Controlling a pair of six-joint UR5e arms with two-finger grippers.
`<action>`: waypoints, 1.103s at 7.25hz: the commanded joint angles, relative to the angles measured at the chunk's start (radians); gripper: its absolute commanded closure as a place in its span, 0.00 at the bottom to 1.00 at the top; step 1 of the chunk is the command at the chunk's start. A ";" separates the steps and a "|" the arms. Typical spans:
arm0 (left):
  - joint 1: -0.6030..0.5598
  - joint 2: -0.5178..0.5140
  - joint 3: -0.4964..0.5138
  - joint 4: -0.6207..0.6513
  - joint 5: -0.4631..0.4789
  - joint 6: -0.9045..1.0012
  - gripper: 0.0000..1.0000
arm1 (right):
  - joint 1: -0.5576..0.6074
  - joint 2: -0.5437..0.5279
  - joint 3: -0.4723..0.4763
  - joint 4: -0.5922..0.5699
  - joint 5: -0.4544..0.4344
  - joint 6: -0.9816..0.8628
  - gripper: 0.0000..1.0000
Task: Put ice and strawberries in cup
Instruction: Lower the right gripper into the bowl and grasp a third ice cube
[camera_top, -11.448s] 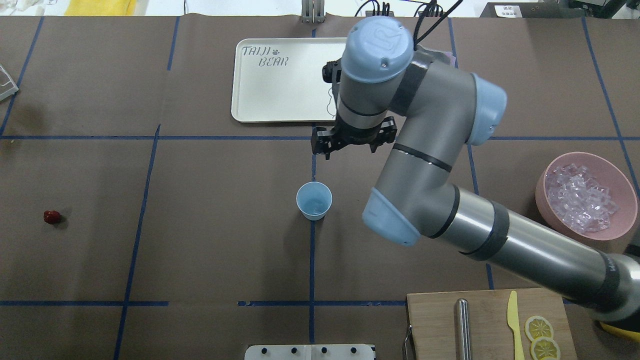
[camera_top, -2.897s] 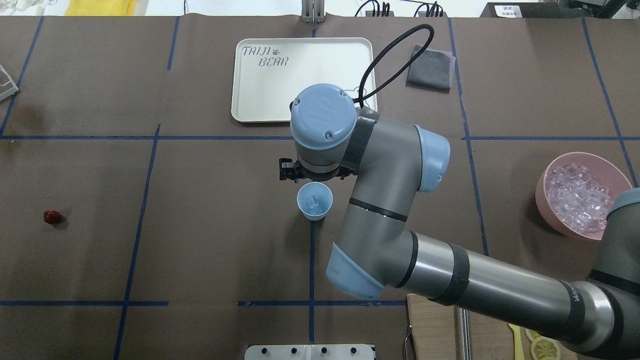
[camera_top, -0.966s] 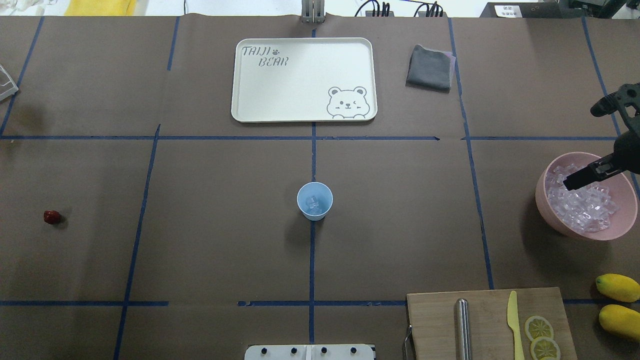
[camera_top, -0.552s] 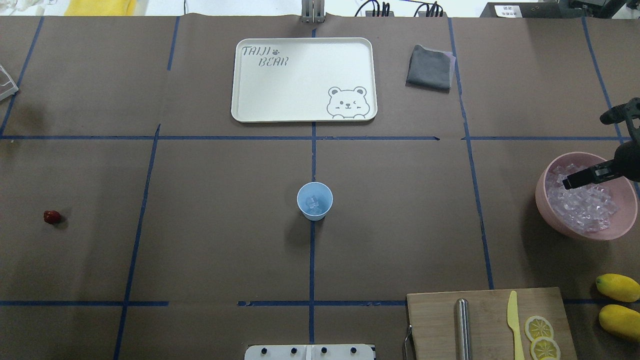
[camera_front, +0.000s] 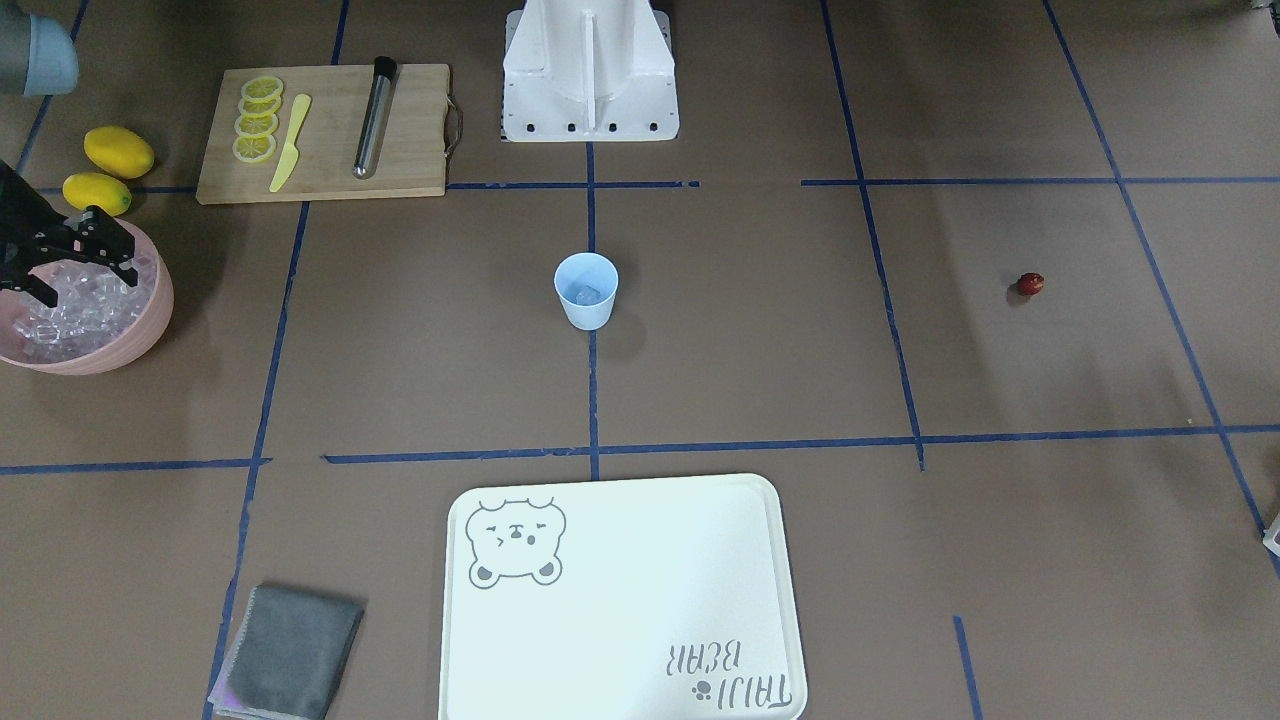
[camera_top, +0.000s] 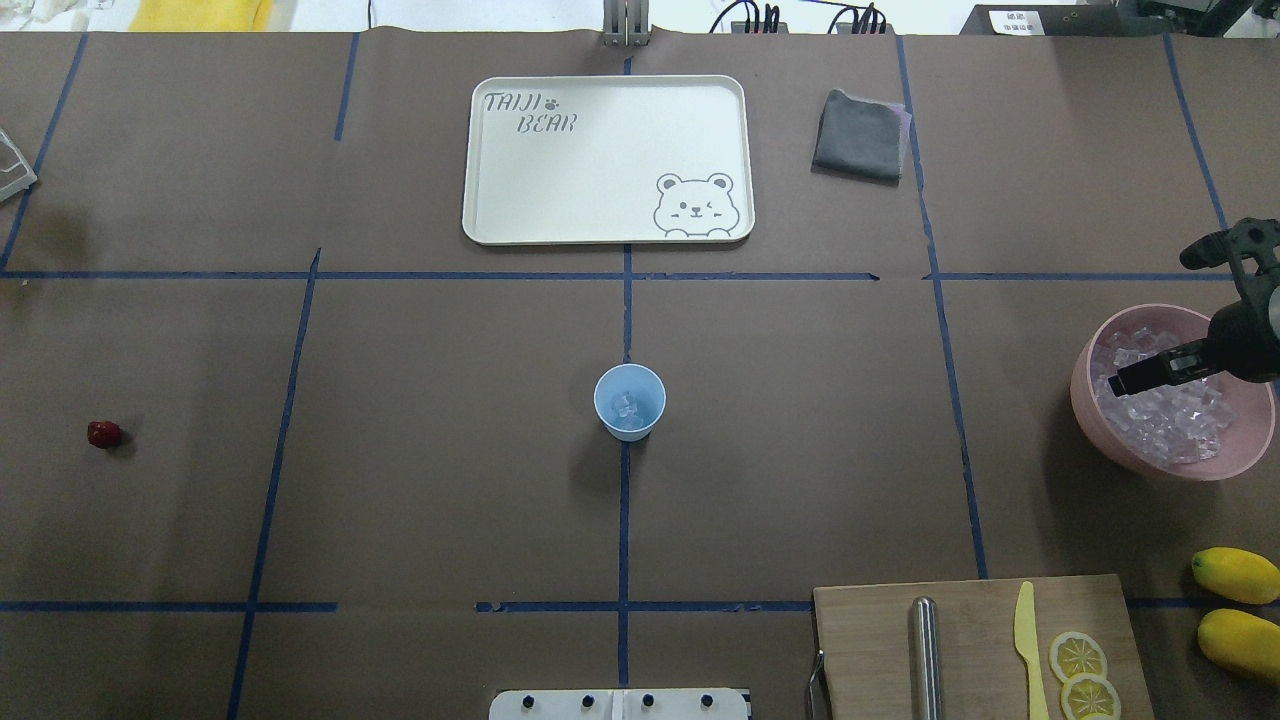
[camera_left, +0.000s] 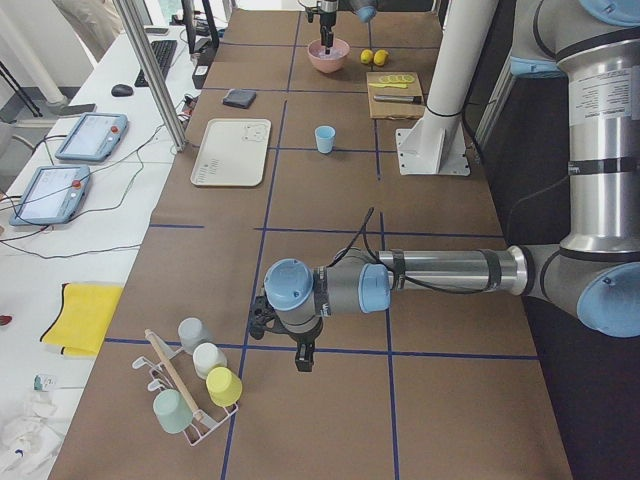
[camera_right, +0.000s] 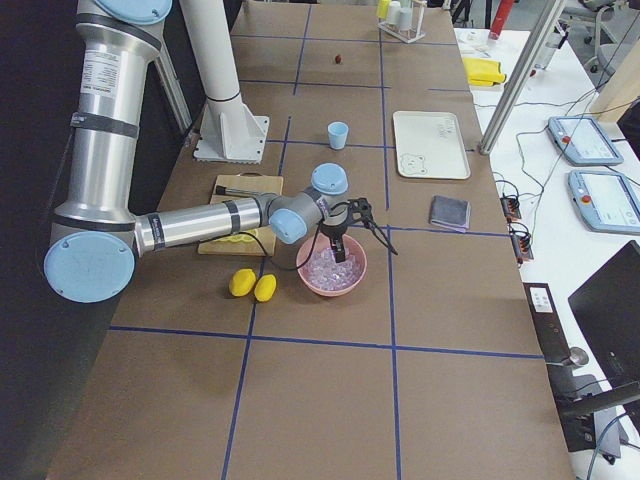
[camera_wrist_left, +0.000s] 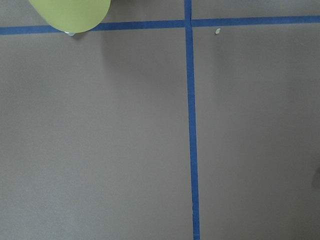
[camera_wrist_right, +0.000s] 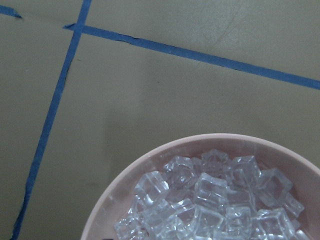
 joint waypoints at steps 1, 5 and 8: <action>0.003 0.000 0.000 0.000 0.000 0.000 0.00 | -0.021 -0.020 0.002 -0.001 -0.005 -0.001 0.11; 0.003 0.000 0.002 0.000 0.000 0.000 0.00 | -0.026 -0.022 0.001 -0.002 -0.005 -0.001 0.37; 0.003 0.000 0.000 0.000 0.000 0.000 0.00 | -0.031 -0.022 0.002 -0.001 -0.003 -0.002 0.68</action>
